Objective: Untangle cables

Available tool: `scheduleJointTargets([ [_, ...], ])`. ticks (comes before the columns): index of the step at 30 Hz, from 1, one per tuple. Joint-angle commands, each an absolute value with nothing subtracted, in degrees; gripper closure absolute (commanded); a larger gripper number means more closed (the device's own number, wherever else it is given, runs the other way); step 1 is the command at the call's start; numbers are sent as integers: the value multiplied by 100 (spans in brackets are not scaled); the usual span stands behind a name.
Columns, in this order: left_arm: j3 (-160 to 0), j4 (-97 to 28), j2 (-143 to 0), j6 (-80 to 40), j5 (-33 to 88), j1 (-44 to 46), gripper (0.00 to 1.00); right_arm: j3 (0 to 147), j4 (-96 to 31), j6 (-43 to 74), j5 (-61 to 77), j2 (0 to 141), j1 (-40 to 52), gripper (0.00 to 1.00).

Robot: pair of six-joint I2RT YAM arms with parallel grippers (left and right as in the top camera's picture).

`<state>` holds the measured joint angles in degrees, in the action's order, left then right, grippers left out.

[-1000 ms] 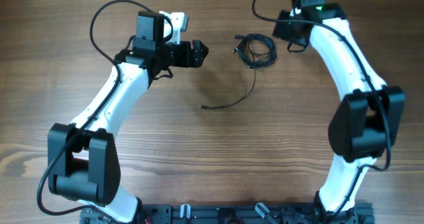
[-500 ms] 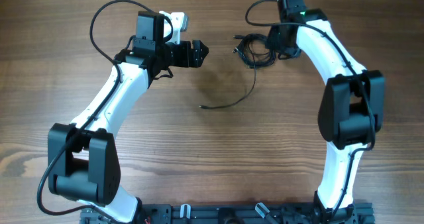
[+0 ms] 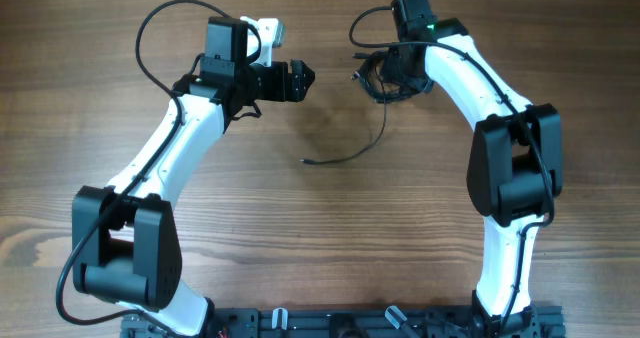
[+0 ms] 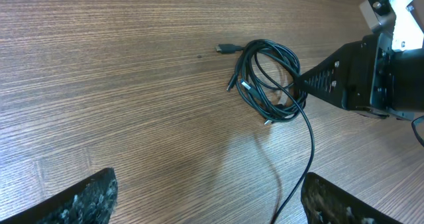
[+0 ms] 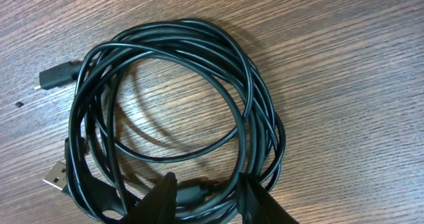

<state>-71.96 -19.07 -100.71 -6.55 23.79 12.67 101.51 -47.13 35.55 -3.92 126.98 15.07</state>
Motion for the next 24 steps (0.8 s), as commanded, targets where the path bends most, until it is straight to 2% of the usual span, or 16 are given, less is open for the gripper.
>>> scheduleJointTargets([
  [1, -7223, -1872, -10051, -644, 2307, 1247, 10, 10160, -4703, 3774, -646, 12805, 1516, 69],
  [11, -7223, -1872, -10051, -644, 2307, 1249, 9, 10149, -4746, 4108, -1033, 12805, 1516, 69],
  [24, -7223, -1874, -10051, -646, 2309, 1247, 9, 10149, -4742, 4200, -851, 13174, 1516, 70],
])
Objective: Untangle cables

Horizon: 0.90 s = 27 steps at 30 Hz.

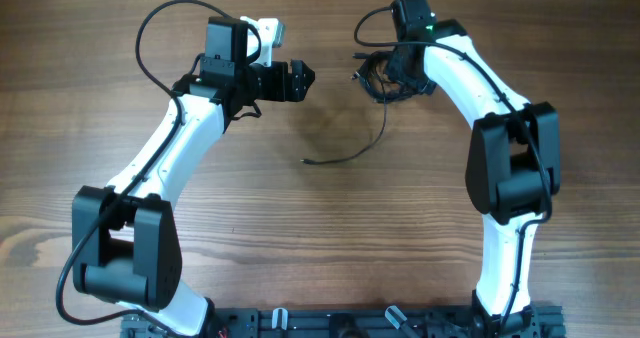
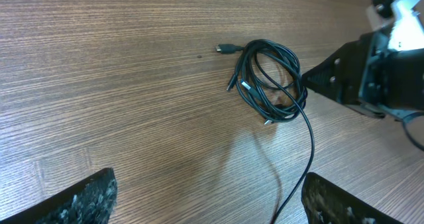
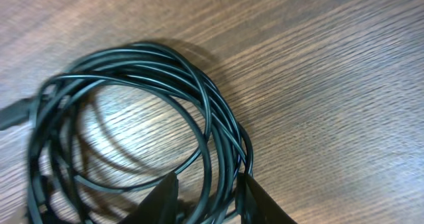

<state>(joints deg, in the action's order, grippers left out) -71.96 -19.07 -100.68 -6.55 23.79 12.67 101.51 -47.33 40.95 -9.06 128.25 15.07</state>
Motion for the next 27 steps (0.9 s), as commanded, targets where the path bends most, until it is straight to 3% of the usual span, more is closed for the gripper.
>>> scheduleJointTargets([
  [1, -7223, -1872, -10051, -646, 2309, 1249, 9, 10149, -4737, 4200, -849, 13181, 1516, 70],
  [5, -7223, -1872, -10051, -646, 2309, 1249, 9, 10149, -4617, 4200, -849, 13194, 1516, 73],
  [11, -7223, -1870, -10051, -646, 2309, 1249, 9, 10149, -4567, 4202, -722, 13194, 1516, 95],
  [27, -7223, -1865, -10051, -635, 2467, 1247, 2, 10645, -4132, 3616, -196, 12204, 1487, 95],
])
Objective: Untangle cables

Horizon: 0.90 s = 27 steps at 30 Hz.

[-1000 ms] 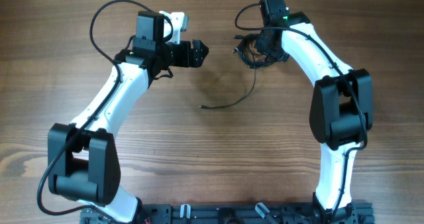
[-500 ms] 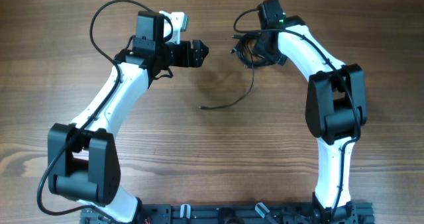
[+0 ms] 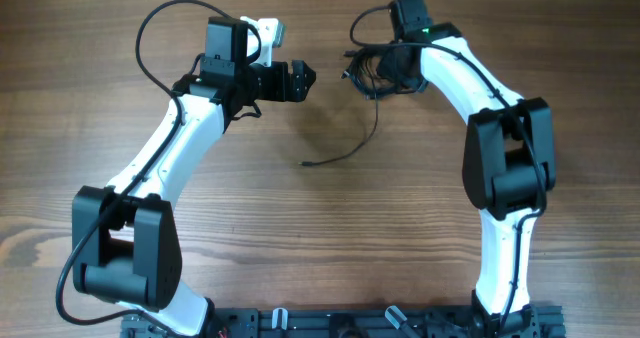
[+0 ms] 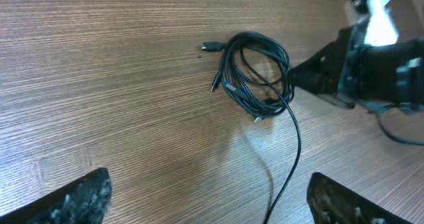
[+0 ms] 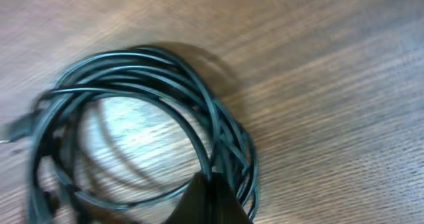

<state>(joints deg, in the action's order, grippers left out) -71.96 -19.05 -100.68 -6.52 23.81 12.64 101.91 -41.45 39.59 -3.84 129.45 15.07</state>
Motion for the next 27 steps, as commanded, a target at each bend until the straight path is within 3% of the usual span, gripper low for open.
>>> scheduleJointTargets([
  [1, -7223, -1868, -10051, -624, 2504, 1249, 2, 10700, -4200, 3583, -156, 12077, 1490, 95],
  [17, -7223, -1870, -10051, -624, 2803, 1249, 0, 10779, -5096, 3295, -78, 10549, 1505, 95],
  [27, -7223, -1892, -10051, -624, 2932, 1249, 0, 11255, -4825, 3229, 255, 9977, 1520, 96],
])
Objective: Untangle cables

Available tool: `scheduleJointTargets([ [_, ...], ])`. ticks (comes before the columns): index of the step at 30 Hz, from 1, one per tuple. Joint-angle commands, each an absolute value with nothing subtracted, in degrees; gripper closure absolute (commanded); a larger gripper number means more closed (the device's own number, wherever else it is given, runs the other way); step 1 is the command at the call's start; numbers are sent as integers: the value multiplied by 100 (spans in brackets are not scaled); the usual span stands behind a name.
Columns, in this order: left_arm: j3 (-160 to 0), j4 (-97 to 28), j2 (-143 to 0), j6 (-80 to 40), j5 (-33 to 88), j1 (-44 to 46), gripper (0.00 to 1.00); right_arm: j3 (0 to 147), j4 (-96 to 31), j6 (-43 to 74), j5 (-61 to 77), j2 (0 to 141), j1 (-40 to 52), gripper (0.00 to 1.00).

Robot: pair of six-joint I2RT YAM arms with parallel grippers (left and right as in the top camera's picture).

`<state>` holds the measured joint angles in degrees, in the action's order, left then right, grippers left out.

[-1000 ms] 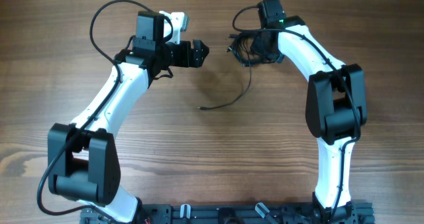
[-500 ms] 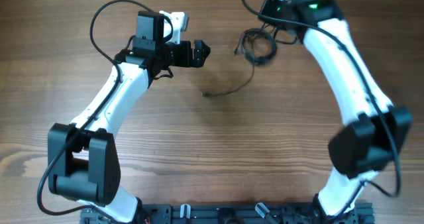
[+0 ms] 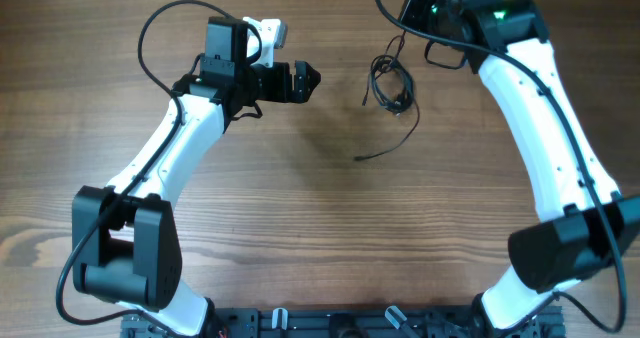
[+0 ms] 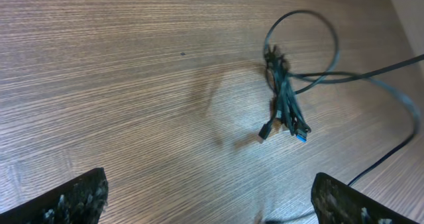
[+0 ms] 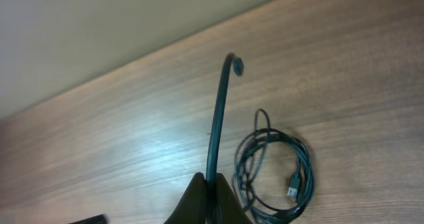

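Observation:
The black cable bundle is drawn out long and narrow at the table's back centre. In the left wrist view the bundle shows a loop on top and plugs at its lower end. My right gripper is raised and shut on one strand, with the coil and a USB plug below it. Whether the coil touches the wood I cannot tell. A loose tail runs forward on the table. My left gripper is open, left of the bundle, nothing between its fingers.
A wooden table carries both arms. The right arm spans the right side, the left arm the left. The table's far edge meets a pale wall in the right wrist view.
My right gripper, low on the coil before, is now raised and further right, shut on one strand. The bundle has shifted right and stretched out; its tail end moved right too. The left arm stayed.
My right gripper first stood open astride the edge of the flat coil, and was still open there a moment later. Then it was shut on the strands, the coil nudged left. Now it holds one strand high, the coil pulled long beneath it.

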<state>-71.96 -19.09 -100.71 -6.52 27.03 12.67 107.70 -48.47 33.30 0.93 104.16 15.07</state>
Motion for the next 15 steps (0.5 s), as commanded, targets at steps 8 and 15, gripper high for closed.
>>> scheduleJointTargets([
  [8, -7223, -1894, -10053, -622, 3063, 1249, 0, 11668, -5083, 3120, 311, 9878, 1520, 95],
  [15, -7223, -1892, -10053, -469, 3190, 1253, 0, 11668, -4998, 2687, 1186, 9878, 1522, 96],
])
